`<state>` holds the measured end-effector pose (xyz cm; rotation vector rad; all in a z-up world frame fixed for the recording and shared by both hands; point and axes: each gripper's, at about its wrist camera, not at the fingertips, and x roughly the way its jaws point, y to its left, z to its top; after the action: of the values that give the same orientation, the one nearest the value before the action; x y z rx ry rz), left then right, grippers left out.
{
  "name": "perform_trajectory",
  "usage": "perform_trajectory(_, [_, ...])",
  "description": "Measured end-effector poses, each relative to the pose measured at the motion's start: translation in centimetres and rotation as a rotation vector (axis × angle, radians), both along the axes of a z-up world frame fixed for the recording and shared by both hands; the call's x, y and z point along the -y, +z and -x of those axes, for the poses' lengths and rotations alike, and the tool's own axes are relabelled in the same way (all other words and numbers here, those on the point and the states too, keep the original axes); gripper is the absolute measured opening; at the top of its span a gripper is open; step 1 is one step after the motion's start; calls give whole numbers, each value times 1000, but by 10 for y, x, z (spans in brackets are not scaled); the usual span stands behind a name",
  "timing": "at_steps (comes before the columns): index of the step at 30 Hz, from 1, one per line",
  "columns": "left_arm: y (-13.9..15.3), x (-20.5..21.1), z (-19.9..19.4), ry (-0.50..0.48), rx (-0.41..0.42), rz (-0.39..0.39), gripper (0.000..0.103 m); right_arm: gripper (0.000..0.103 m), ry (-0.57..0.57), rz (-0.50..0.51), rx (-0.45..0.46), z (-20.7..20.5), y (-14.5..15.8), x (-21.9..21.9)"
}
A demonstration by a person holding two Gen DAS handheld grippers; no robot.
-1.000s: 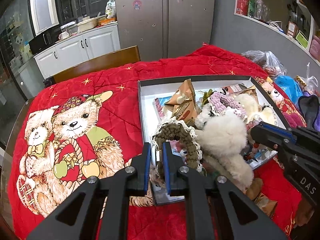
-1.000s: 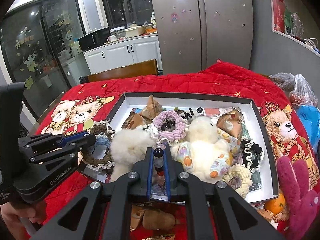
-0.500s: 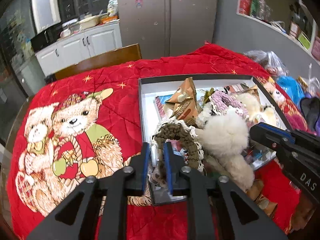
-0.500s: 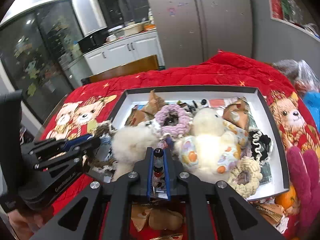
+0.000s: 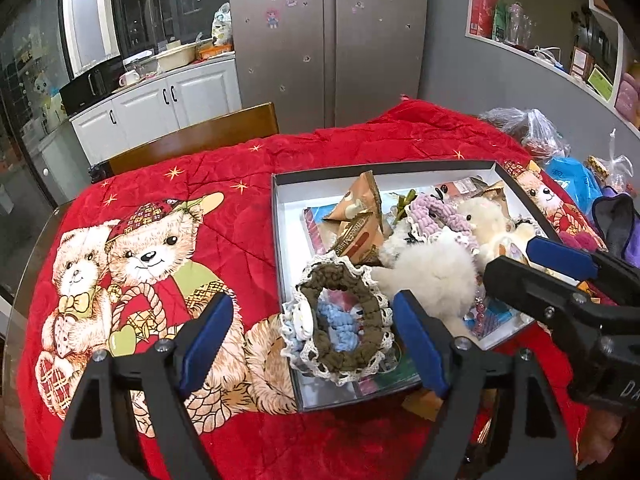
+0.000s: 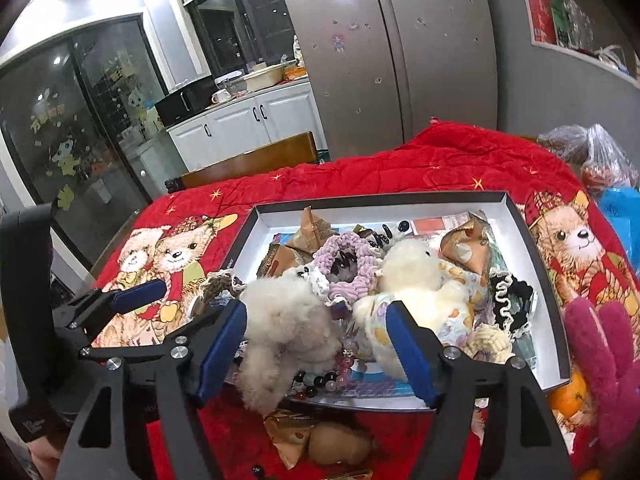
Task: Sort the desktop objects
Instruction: 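Carry both items to the black box and open left tool over it, then open right tool to drop the beaded bracelet into the box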
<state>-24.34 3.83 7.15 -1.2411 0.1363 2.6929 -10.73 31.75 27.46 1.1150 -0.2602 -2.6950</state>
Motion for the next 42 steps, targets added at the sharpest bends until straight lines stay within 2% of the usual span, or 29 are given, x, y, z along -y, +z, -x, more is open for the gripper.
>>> perform_trajectory(10, [3, 2, -2, -1, -2, -11, 83, 74, -49, 30, -18, -2, 3, -9])
perform_trajectory(17, [12, 2, -7, -5, -18, -20, 83, 74, -41, 37, -34, -7, 10, -10])
perform_trajectory(29, [42, -6, -32, -54, -56, -77, 83, 74, -46, -33, -115, -30, 37, -7])
perform_trajectory(36, [68, -14, -72, -87, -88, -97, 85, 75, -63, -147, -222, -85, 66, -10])
perform_trajectory(39, [73, -16, -95, -86, -94, -97, 87, 78, -106, -149, -258, -117, 71, -22])
perform_trajectory(42, [67, -16, -126, -90, -86, -96, 90, 78, -131, -156, -274, -149, 74, -33])
